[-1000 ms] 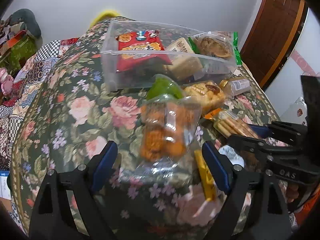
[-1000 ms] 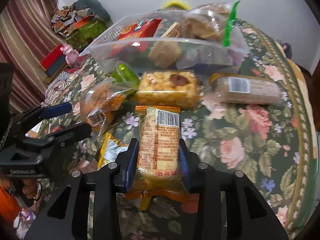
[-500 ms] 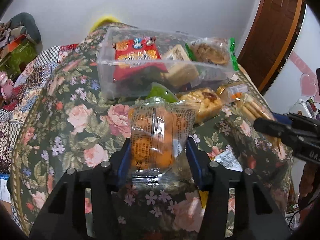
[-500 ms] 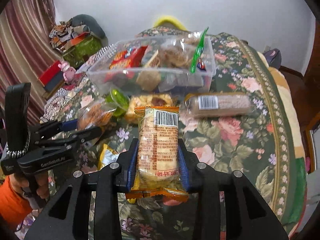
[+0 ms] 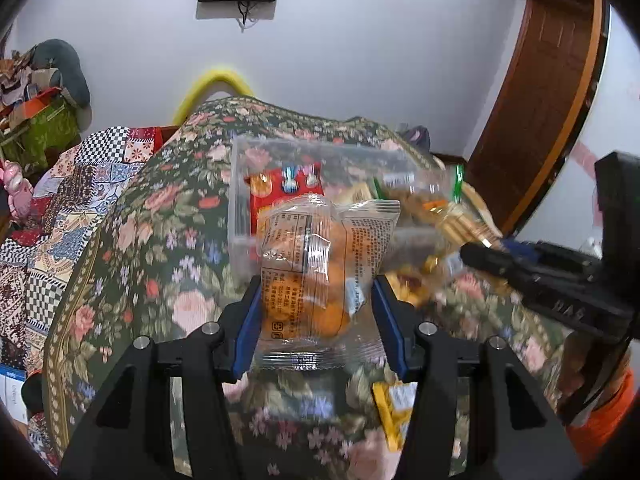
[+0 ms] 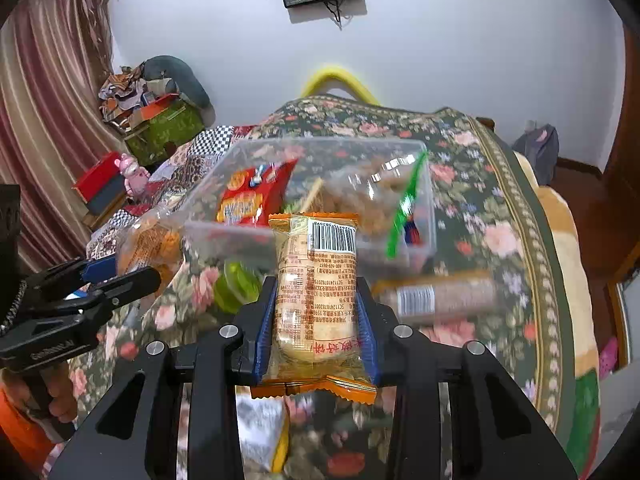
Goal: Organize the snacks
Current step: 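Drop the orange cake pack and wrapped cake into the clear box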
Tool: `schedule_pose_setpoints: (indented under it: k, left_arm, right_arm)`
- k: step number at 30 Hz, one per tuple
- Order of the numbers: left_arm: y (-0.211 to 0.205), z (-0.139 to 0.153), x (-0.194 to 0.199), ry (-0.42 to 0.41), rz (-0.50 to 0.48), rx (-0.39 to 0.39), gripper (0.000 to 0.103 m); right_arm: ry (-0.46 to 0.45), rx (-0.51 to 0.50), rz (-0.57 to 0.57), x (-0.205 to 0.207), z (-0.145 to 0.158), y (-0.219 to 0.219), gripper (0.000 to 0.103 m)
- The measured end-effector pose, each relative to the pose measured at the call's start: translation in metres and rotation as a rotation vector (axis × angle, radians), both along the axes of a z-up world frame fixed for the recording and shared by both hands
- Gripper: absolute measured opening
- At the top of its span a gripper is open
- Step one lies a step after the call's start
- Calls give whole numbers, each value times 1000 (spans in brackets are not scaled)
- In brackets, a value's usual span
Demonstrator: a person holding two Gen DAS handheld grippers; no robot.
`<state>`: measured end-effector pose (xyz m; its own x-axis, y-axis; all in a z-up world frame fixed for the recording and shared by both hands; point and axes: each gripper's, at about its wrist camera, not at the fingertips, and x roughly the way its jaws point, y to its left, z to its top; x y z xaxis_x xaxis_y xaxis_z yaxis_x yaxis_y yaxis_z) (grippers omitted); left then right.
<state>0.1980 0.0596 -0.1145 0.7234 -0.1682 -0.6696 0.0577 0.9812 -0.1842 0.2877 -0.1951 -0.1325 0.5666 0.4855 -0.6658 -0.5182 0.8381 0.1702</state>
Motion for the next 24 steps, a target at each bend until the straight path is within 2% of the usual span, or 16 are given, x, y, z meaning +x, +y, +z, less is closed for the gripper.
schedule_pose_setpoints:
  k: [7, 16, 24]
  left_arm:
    - [10, 11, 38, -31, 26, 32, 52]
    - [19, 0, 81, -19, 46, 27, 52]
    - [22, -6, 102, -7, 61, 26, 53]
  right_arm:
    - [-20, 11, 10, 28, 10, 29, 33]
    - [-24, -15, 5, 69, 14, 63, 33]
    - [21, -22, -2, 92, 2, 73, 34]
